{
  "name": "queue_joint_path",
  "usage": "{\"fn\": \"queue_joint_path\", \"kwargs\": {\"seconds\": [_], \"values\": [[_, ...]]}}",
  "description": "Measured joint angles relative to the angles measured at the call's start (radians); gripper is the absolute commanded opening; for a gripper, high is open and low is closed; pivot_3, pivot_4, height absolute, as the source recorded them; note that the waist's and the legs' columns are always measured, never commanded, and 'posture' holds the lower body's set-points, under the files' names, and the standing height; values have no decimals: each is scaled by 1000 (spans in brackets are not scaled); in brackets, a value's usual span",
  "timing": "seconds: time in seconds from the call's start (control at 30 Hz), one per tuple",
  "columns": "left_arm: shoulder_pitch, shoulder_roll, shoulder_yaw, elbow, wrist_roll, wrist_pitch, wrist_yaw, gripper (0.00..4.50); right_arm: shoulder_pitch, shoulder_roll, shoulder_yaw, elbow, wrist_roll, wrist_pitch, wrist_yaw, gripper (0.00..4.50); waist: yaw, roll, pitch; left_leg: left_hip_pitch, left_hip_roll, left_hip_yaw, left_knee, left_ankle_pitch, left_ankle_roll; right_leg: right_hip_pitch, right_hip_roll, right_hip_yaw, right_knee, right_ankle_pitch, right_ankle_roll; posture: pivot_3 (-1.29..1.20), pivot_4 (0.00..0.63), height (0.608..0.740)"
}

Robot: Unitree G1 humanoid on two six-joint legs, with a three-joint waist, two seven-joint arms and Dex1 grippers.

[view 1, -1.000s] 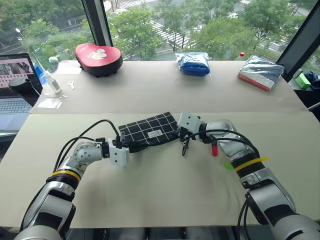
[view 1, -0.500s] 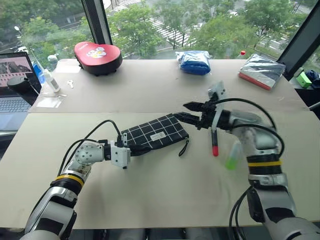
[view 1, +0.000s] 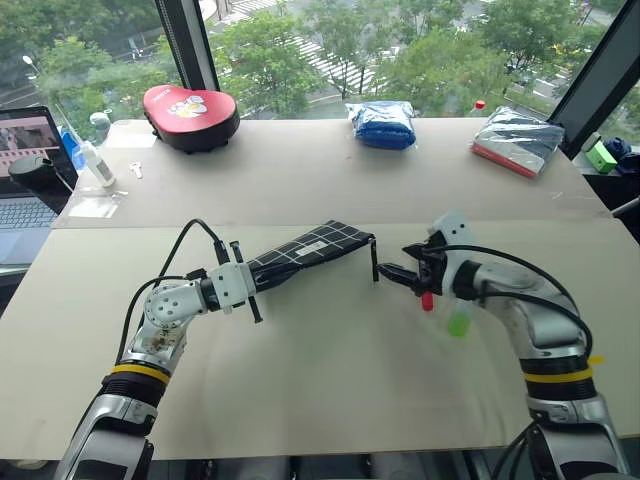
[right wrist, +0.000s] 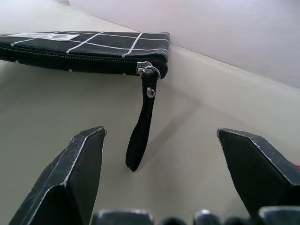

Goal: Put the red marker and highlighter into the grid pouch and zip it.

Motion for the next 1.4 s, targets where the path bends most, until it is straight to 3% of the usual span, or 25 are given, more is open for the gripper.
{"fn": "queue_joint_path", "kwargs": {"seconds": [0.23,0.33,0.5,0.53,0.67,1.1,1.4], "values": [[17,-11,21,-19,6,3,9,0,-42,42,34,79,-34,-16,-36,4209,1,0,0,0,0,-1,0,0,0,0,0,0,-1,0,0,0,150,740],[24,-19,22,-19,17,3,11,0,-43,58,57,91,-40,-25,-35,3482,1,0,0,0,0,0,0,0,0,0,0,0,-1,0,0,0,150,740],[24,-32,25,-19,33,2,16,0,-52,69,64,102,-40,-48,-24,1896,2,0,0,0,0,-1,0,0,0,1,0,0,-1,0,0,0,150,740],[24,-34,27,-19,34,2,16,0,-56,69,64,105,-40,-50,-22,1375,1,0,0,0,0,0,0,0,0,1,0,-1,-1,0,0,0,150,740],[24,-42,30,-18,41,0,18,0,-57,68,67,105,-39,-64,3,18,1,0,0,0,0,0,0,0,0,1,0,-1,-1,0,0,0,150,740],[26,-69,31,-16,75,-4,26,0,-47,8,171,-27,-32,-73,155,18,1,0,0,0,0,-1,0,0,0,1,0,-1,-1,0,0,0,150,740],[22,-82,30,-15,76,-4,26,0,-103,27,285,-91,-29,-78,287,18,1,0,0,0,0,-1,0,0,0,1,0,-1,-1,0,0,0,150,740]]}}
